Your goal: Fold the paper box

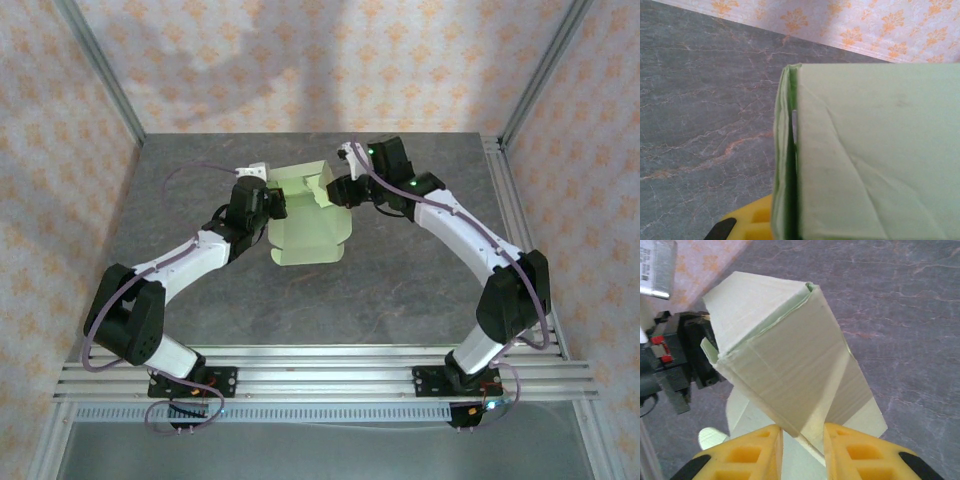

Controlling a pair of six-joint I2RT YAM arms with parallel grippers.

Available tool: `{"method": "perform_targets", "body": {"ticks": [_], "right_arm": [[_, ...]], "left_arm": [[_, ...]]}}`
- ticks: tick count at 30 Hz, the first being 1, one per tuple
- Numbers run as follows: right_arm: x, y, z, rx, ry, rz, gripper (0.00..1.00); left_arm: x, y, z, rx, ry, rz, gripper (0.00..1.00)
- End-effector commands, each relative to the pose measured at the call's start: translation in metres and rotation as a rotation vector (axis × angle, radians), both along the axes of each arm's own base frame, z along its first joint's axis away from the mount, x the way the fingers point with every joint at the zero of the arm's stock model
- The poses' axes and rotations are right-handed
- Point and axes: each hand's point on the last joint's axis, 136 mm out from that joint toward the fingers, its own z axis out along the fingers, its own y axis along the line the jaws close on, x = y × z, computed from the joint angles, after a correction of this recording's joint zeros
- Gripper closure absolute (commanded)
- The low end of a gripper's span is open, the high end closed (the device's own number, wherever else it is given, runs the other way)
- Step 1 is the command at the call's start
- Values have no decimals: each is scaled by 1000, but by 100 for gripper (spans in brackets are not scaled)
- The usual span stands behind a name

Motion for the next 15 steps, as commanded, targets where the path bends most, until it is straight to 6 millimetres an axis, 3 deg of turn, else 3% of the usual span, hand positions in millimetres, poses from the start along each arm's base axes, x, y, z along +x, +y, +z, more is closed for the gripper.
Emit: {"method": "perform_targets", "body": {"ticks": [1, 15], "right_arm": [[15, 3, 3, -66, -86, -47, 73], [32, -5, 6, -245, -260, -261, 82]], "left_arm": [[5, -4, 12, -23, -19, -15, 100], [3, -6, 16, -33, -25, -24, 100]]}}
